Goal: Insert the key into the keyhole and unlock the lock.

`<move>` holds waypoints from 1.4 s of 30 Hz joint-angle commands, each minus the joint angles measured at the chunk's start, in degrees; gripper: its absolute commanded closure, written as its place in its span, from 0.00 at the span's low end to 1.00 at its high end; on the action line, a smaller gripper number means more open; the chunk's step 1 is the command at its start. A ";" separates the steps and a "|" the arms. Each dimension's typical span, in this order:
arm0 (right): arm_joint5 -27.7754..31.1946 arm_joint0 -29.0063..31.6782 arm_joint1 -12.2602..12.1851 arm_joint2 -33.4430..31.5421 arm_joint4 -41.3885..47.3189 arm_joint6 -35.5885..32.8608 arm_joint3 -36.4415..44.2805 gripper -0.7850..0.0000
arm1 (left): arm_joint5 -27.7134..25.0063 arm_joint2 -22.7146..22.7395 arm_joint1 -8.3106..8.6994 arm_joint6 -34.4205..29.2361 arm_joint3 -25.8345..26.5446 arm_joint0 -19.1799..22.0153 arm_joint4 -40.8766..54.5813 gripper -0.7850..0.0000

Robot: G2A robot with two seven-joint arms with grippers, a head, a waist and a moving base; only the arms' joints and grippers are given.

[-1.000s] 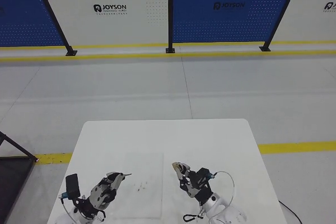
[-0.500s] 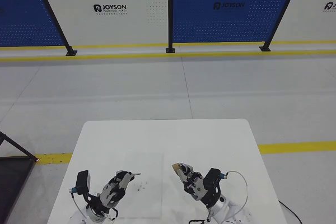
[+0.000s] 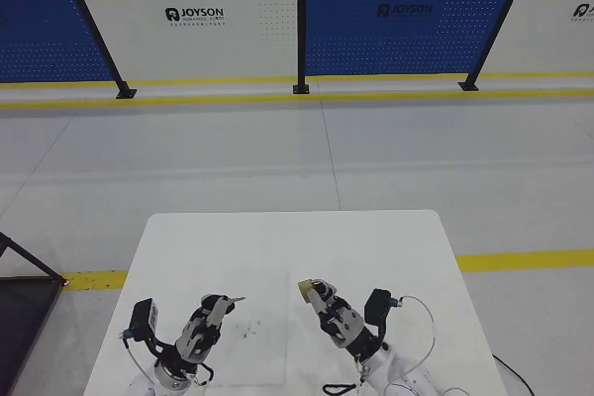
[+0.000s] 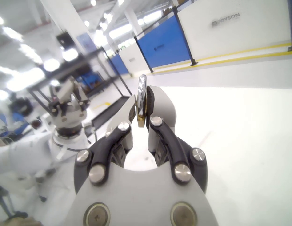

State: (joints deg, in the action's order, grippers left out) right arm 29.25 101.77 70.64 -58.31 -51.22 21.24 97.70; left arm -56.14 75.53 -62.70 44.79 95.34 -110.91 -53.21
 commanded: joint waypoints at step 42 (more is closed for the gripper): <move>18.44 -1.69 1.42 4.92 17.98 7.20 -5.38 1.00 | 6.63 -21.07 -7.93 6.41 -8.37 10.78 1.91 1.00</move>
State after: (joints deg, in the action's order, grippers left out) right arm 47.69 100.08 72.06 -53.39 -33.24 28.44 92.32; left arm -49.96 54.60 -70.53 51.34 86.94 -100.20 -51.24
